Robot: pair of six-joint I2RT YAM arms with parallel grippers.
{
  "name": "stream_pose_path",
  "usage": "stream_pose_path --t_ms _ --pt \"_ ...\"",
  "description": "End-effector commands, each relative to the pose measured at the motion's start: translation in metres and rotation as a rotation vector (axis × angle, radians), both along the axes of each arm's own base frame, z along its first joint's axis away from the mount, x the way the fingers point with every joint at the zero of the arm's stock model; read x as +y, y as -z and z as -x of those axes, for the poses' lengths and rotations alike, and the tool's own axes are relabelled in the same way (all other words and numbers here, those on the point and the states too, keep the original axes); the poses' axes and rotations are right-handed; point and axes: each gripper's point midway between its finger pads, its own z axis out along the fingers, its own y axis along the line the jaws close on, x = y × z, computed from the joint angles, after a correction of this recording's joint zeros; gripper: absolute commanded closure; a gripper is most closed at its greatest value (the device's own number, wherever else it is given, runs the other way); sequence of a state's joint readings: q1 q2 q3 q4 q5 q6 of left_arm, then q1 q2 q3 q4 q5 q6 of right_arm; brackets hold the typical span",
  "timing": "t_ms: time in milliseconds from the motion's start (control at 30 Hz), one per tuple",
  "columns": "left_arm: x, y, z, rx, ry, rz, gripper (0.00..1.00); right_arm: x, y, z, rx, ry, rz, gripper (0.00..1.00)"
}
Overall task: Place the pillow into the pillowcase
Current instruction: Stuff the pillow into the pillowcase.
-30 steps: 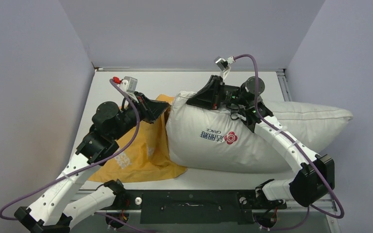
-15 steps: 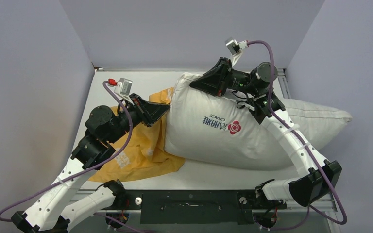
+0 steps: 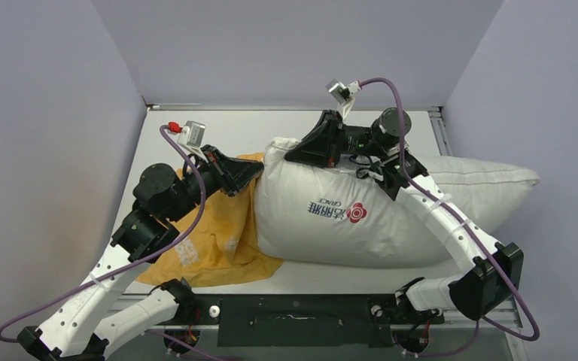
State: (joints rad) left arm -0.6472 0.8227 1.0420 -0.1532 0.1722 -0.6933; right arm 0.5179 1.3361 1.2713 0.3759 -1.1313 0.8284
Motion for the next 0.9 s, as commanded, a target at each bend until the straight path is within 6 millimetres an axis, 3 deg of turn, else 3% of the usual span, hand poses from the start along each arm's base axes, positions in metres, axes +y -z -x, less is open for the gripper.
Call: stream_pose_path --t_ms 0,167,300,567,733,867 --pt "0.003 -0.035 0.0 -0.113 -0.017 0.065 1.0 -0.014 -0.04 0.059 -0.178 -0.11 -0.049 0.95" --pt "-0.004 -0.027 -0.01 -0.094 -0.02 0.032 1.0 -0.024 -0.064 0.084 -0.227 -0.125 -0.084 0.95" --pt "-0.016 -0.032 -0.012 -0.094 0.022 0.067 1.0 -0.024 -0.068 0.083 -0.238 -0.107 -0.097 0.95" --pt "-0.048 -0.071 0.014 -0.142 0.156 0.145 1.0 -0.001 -0.036 0.027 -0.17 0.041 -0.041 0.95" --pt "-0.048 -0.094 0.037 -0.146 0.199 0.204 1.0 -0.004 -0.007 -0.008 -0.185 0.233 0.053 0.95" --pt "-0.04 -0.096 0.049 -0.134 0.212 0.221 1.0 -0.017 -0.018 -0.017 -0.224 0.315 0.038 0.95"
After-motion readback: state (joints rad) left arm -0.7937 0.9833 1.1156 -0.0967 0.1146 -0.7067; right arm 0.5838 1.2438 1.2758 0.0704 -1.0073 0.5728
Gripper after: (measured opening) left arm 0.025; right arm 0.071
